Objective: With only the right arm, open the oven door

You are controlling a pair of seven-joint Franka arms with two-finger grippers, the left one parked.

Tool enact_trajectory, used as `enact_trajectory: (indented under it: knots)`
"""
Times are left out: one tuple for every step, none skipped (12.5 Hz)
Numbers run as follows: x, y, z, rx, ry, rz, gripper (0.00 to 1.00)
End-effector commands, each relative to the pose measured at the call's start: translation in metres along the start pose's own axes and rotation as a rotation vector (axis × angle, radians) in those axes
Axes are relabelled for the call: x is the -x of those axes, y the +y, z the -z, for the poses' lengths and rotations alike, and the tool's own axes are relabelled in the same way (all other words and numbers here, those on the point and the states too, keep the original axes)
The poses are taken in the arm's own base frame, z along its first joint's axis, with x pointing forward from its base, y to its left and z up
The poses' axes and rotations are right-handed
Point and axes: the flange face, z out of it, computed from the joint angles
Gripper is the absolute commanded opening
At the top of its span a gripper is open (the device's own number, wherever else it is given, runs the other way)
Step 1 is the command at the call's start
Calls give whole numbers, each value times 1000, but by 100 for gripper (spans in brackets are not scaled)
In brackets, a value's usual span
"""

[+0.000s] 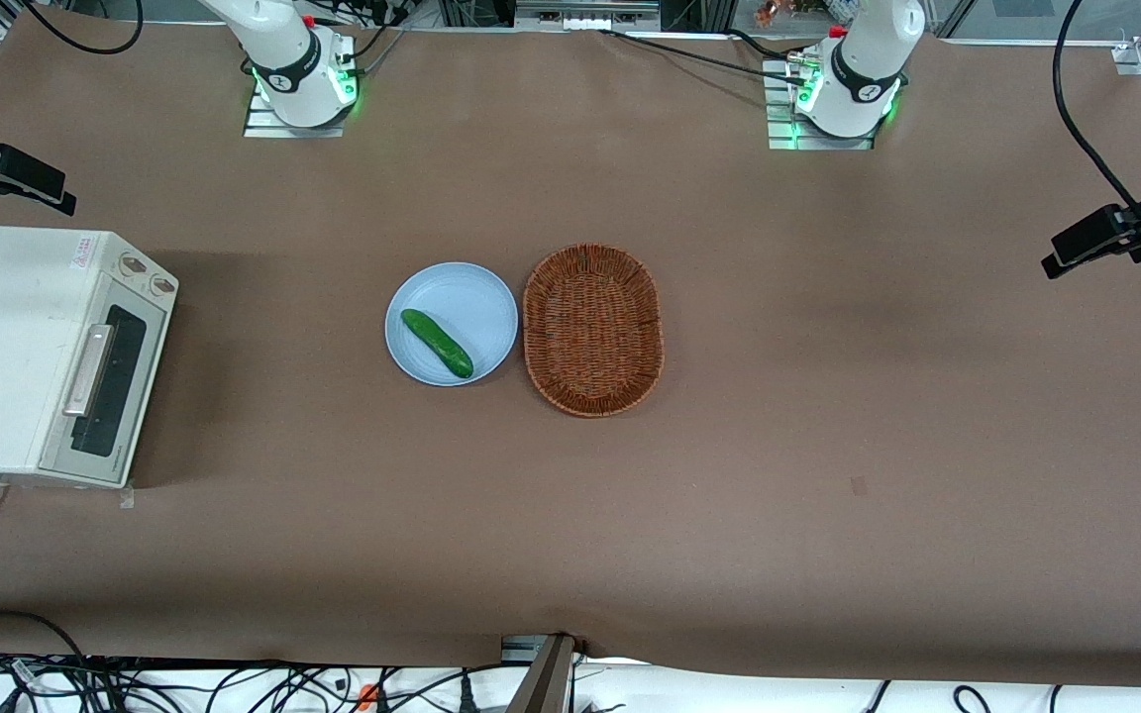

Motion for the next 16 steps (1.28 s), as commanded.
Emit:
enact_trajectory:
  knots:
    - [3,-1,7,-1,10,-15,100]
    - [2,-1,6,-1,10,-13,100]
    - [1,-1,5,-2,6,-9,100]
    - [2,-1,4,-2,2,1,100]
    - [2,-2,3,0,-4,5,100]
    - [2,-2,2,-2,-8,7,100]
    - [1,-2,0,-1,-13,5,100]
    - [3,-2,-4,-1,-31,4,100]
    - [2,-3,-6,-1,-42,6,100]
    - [2,-5,-10,0,-50,9,100]
    - [2,-10,-11,1,-54,16,100]
    - [0,-13,-14,3,-60,21,100]
    - [0,-14,-17,5,-71,17,100]
    - [0,-14,-18,6,-77,16,100]
    - [-1,-14,-20,6,-83,14,100]
    - [-1,-14,-22,6,-87,16,100]
